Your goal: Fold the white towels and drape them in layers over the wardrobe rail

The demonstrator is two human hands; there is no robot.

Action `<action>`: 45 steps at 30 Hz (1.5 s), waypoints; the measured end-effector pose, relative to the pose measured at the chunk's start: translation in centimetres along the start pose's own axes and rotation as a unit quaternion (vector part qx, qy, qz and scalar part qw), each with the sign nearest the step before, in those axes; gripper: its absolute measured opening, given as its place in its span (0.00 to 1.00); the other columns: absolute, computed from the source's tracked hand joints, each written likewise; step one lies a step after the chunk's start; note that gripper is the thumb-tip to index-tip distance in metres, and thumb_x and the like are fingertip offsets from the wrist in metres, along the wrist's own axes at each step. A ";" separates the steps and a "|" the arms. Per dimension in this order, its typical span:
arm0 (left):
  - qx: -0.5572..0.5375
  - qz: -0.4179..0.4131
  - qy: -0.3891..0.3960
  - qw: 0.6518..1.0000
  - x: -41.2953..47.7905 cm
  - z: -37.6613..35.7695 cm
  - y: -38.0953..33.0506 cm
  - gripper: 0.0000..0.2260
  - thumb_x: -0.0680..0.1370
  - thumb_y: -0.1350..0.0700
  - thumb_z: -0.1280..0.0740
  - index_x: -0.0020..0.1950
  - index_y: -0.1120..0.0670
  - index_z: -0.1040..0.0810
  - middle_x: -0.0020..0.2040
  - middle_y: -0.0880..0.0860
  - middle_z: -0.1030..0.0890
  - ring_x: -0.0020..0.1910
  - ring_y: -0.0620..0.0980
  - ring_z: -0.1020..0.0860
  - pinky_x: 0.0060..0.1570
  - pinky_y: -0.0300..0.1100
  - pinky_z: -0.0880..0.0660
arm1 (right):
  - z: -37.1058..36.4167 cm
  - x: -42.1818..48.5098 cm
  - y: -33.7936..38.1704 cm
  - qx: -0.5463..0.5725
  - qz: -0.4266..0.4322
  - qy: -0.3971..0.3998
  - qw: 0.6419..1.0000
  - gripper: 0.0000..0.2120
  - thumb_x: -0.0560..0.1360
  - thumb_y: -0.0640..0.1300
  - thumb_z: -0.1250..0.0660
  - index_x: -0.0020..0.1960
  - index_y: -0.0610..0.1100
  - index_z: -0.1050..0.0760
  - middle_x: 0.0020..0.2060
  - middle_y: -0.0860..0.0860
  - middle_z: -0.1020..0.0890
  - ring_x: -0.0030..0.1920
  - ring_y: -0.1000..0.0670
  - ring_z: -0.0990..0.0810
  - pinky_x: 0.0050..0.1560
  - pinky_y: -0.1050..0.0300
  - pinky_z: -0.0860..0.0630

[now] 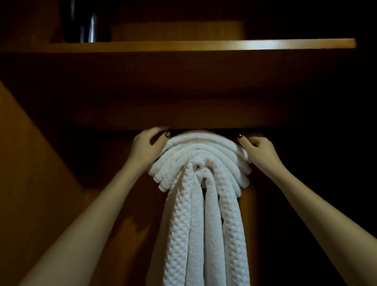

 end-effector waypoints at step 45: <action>-0.060 -0.023 0.151 0.986 -17.3 1.8 -15.3 0.16 0.82 0.57 0.40 0.70 0.54 0.27 0.72 0.51 0.28 0.74 0.48 0.36 0.72 0.43 0.39 | 8.7 -22.4 13.1 -0.169 -0.023 0.176 0.969 0.22 0.83 0.49 0.42 0.74 0.42 0.34 0.71 0.45 0.30 0.72 0.48 0.33 0.70 0.57 0.38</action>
Point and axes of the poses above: each hand's wrist, its own x-axis towards the middle knuckle, its own z-axis out of the back of the hand, y = z × x, the point moved 1 cm from there along x, towards the middle knuckle
